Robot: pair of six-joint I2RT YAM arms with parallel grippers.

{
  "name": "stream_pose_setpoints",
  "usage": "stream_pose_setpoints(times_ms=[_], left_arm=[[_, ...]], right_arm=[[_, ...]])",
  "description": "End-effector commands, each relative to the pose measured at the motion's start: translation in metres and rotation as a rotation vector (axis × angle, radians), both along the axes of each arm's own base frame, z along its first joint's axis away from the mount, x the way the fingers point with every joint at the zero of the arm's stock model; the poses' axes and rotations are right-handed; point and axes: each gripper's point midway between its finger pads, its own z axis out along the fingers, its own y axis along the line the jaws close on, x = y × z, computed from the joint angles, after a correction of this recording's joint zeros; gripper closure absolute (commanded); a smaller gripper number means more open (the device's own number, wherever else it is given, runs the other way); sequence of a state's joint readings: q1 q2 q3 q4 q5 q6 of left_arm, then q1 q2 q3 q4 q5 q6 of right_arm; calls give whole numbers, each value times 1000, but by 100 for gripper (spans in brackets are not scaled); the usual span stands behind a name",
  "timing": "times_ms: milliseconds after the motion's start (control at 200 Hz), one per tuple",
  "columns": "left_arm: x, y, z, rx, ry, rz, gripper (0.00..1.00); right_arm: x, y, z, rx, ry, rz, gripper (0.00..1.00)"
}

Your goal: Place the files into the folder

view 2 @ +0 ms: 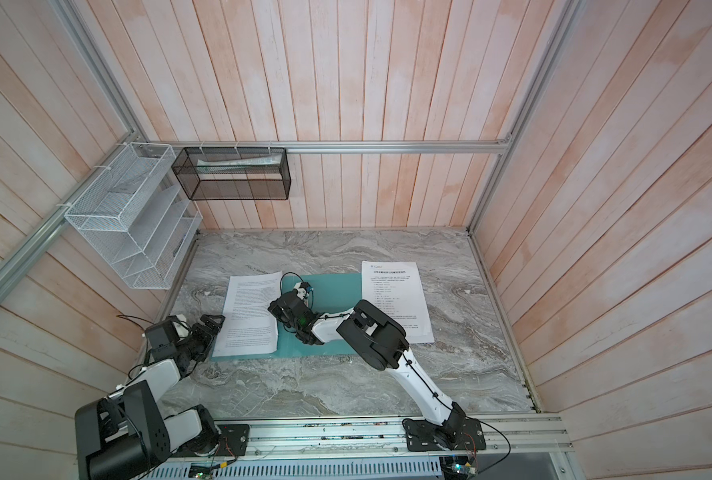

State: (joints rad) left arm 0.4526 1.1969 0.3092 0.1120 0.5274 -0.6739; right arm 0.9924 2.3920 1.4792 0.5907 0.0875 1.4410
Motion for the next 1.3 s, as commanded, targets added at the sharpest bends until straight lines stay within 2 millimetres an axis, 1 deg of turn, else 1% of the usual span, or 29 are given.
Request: stream_pose_setpoints(times_ms=[0, 110, 130, 310, 395, 440, 490, 520, 535, 560, 605, 665, 735, 790, 825, 940, 1020, 1070, 1125, 1190, 1210, 1290], left_arm=[[-17, -12, -20, -44, 77, -16, 3], [-17, -11, -19, -42, 75, -14, 3], [-17, -11, -19, -41, 75, -14, 3], [-18, -11, -19, -39, 72, -9, 3], [-18, -11, -19, -38, 72, -9, 3], [-17, -11, -19, -38, 72, -11, 3], [-17, -11, -18, -38, 70, -12, 3], [-17, -11, -19, -39, 71, -11, 3], [-16, -10, -18, -38, 67, -11, 3], [-16, -10, -17, -36, 66, -11, 3], [-16, -10, -16, -34, 64, -8, 3], [-17, -10, -15, -30, 62, -3, 2], [-17, -9, -12, -23, 51, 2, 3], [-17, -8, -9, -18, 43, 6, 3], [-17, -8, -8, -15, 40, 7, 2], [-14, -7, 5, -5, 12, 5, 2], [-12, -7, 15, 5, -14, 1, 2], [-10, -6, 23, 15, -28, -3, 2], [-8, -7, 31, 26, -41, -18, 2], [-7, -9, 43, 52, -57, -36, 2], [-7, -11, 47, 62, -63, -45, 2], [-7, -21, 61, 118, -76, -82, 2]], right_arm=[[-9, 0, -9, -18, -4, 36, 100], [-15, -2, -2, -4, -17, 47, 100], [-15, -3, -1, -28, -41, 61, 100], [-16, -10, 1, -93, -68, 64, 100], [-13, -11, 8, -114, -105, 72, 100], [-12, -10, 13, -127, -125, 78, 85], [-11, -10, 19, -146, -142, 82, 67], [-11, -10, 23, -154, -154, 87, 59], [-11, -10, 25, -159, -161, 89, 52], [-10, -11, 28, -167, -169, 86, 44], [-10, -12, 34, -195, -185, 83, 37], [-9, -17, 43, -239, -209, 69, 30], [-10, -25, 52, -287, -228, 43, 29], [-11, -32, 56, -315, -228, 30, 29], [-12, -39, 54, -343, -212, 26, 29], [-14, -55, 54, -421, -187, 41, 32], [-17, -69, 53, -441, -164, 71, 32], [-19, -82, 55, -433, -156, 74, 32], [-19, -95, 65, -402, -178, 85, 33], [-20, -117, 71, -375, -199, 89, 33], [-20, -122, 79, -355, -224, 94, 34], [-23, -146, 87, -353, -270, 121, 39]])
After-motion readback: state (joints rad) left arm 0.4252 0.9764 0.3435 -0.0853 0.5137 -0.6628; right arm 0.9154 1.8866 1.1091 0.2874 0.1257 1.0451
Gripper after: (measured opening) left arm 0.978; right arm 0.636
